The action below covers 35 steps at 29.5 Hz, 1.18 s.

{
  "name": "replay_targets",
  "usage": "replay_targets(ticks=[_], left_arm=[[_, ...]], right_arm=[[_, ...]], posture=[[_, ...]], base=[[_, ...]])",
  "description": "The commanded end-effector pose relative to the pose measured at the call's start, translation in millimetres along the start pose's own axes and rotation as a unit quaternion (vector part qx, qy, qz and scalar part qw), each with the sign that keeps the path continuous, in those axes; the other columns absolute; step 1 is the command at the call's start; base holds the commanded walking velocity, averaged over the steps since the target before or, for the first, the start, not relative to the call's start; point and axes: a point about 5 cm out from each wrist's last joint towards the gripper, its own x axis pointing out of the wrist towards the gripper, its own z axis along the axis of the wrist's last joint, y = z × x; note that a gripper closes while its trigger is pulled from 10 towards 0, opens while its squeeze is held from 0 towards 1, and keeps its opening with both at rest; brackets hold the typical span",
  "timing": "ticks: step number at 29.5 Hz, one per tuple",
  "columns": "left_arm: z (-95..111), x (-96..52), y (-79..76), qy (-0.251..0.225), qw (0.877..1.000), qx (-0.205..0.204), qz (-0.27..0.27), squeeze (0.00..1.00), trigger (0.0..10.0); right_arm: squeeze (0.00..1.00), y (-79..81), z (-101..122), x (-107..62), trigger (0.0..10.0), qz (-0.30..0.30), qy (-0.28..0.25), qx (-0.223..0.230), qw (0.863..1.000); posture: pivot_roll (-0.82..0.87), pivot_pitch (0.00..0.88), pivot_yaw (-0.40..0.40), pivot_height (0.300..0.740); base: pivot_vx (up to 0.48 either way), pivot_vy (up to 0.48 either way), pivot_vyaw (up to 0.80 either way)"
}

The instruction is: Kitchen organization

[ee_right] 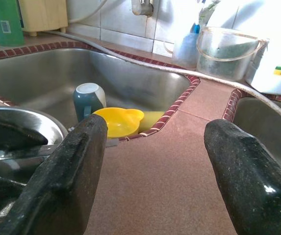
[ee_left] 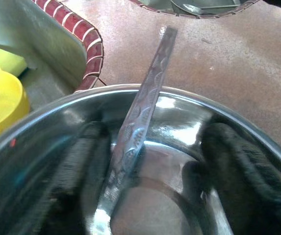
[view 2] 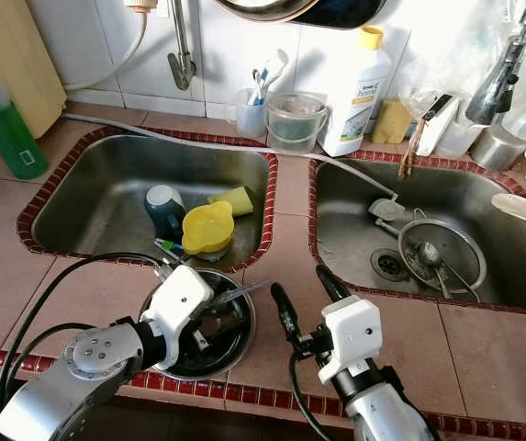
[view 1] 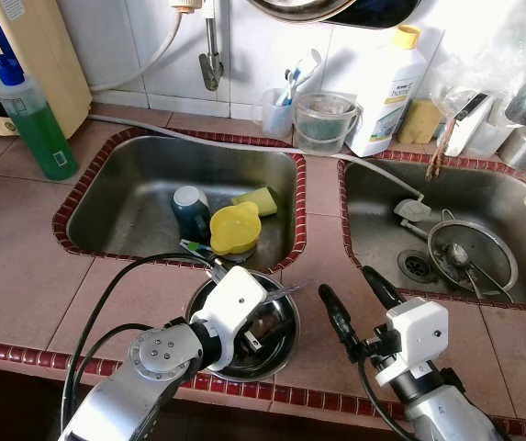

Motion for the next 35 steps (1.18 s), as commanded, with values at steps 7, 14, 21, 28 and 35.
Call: replay_targets(ticks=[7, 14, 21, 28, 35], left_arm=[[-5, -0.1, 0.0, 0.013, 1.0, -0.006, 0.002, 0.0, 0.0], [-3, -0.1, 1.3, 0.01, 1.0, -0.004, 0.005, 0.0, 0.0], [-3, -0.8, 2.5, 0.009, 1.0, -0.006, 0.01, 0.0, 0.0], [-4, -1.2, 1.7, 0.009, 1.0, -0.007, 0.009, 0.0, 0.0], [-4, -0.9, 2.1, 0.009, 1.0, -0.007, 0.007, 0.0, 0.0]], right_arm=[[0.0, 0.3, 2, -1.8, 10.0, 0.012, 0.006, 0.011, 1.0], [0.0, 25.3, -2, -12.6, 10.0, 0.113, 0.04, 0.049, 0.992], [0.0, 26.9, -2, -16.1, 10.0, 0.133, 0.047, 0.051, 0.989], [0.0, 25.5, -1, -19.4, 10.0, 0.137, 0.053, 0.052, 0.988], [0.0, 24.4, -2, -20.3, 10.0, 0.135, 0.055, 0.052, 0.988]], posture=[[-0.24, 0.144, -0.027, 0.74], [-0.23, 0.151, -0.039, 0.74], [-0.23, 0.155, -0.047, 0.74], [-0.23, 0.157, -0.046, 0.74], [-0.23, 0.158, -0.046, 0.74]], base=[[0.0, 0.0, 0.0], [0.0, 0.0, 0.0], [0.0, 0.0, 0.0], [0.0, 0.0, 0.0], [0.0, 0.0, 0.0]])
